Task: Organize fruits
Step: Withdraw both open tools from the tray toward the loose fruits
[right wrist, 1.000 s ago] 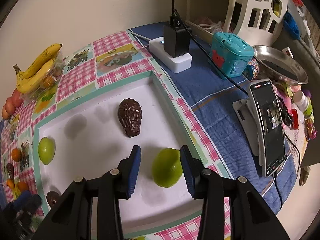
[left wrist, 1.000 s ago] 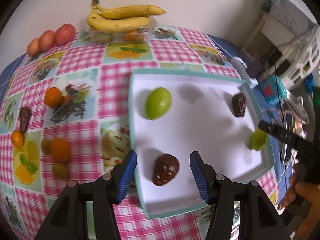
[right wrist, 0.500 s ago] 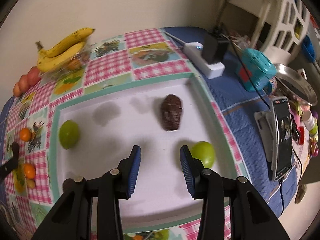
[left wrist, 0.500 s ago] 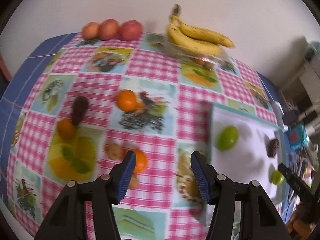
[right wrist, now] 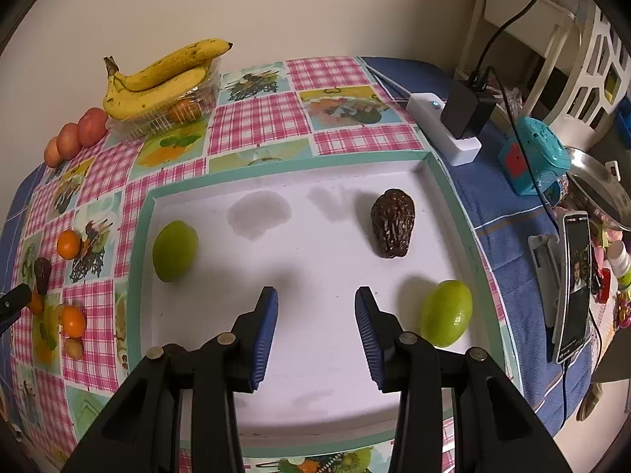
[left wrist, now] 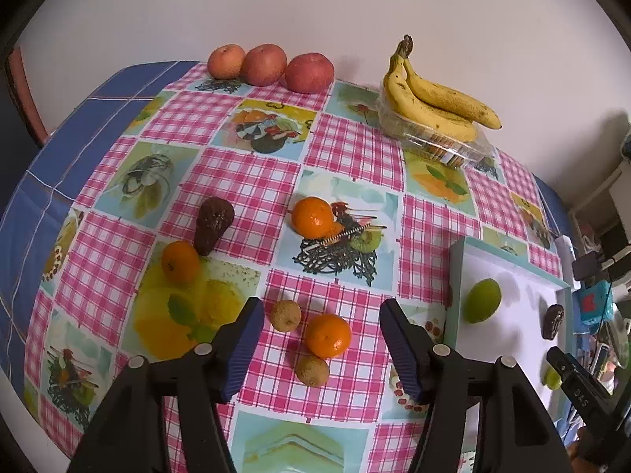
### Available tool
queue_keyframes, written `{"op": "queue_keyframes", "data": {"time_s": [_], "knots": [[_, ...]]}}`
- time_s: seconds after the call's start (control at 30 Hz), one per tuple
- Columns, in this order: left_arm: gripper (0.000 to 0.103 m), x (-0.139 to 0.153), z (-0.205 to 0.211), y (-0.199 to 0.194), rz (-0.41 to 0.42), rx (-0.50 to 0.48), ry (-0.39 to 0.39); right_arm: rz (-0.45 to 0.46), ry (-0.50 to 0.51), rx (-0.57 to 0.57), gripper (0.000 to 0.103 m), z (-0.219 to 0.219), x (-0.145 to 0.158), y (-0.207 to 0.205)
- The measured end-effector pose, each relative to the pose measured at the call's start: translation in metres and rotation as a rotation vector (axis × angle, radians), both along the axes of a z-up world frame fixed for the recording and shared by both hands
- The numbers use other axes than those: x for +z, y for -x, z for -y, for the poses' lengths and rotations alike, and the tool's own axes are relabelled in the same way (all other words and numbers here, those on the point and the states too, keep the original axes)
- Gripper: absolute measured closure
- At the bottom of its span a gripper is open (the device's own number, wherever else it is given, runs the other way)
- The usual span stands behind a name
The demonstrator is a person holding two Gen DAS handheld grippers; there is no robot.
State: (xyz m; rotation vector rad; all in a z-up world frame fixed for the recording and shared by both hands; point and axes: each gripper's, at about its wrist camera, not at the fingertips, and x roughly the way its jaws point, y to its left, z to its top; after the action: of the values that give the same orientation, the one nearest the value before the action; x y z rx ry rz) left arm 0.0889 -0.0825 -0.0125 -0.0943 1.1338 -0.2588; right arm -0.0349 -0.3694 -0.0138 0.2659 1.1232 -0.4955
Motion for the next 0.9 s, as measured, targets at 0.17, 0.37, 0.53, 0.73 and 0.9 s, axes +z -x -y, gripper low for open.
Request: {"op": "queue_keyframes", "data": {"time_s": [0.17,0.37,0.53,0.73,0.9], "knots": [[0.037,-0.001,0.005,0.001,-0.001,-0.017,-0.012,-0.005,-0.004,0.002,0.061,-0.001,-0.002,-0.002],[0.019,-0.005,0.006,0.001,-0.009,-0.015,-0.029,-0.017,-0.002,0.001,0.061,-0.001,-0.005,-0.002],[0.016,-0.012,0.006,0.001,-0.023,-0.01,-0.055,-0.027,-0.008,0.0,0.061,-0.001,-0.008,-0.003],[0.0,-0.017,0.004,0.0,-0.035,0.007,-0.073,-0.04,-0.008,-0.003,0.059,-0.002,-0.011,-0.005],[0.0,-0.022,0.0,-0.002,-0.057,0.032,-0.071,-0.05,-0.006,-0.005,0.048,-0.002,-0.015,-0.005]]}}
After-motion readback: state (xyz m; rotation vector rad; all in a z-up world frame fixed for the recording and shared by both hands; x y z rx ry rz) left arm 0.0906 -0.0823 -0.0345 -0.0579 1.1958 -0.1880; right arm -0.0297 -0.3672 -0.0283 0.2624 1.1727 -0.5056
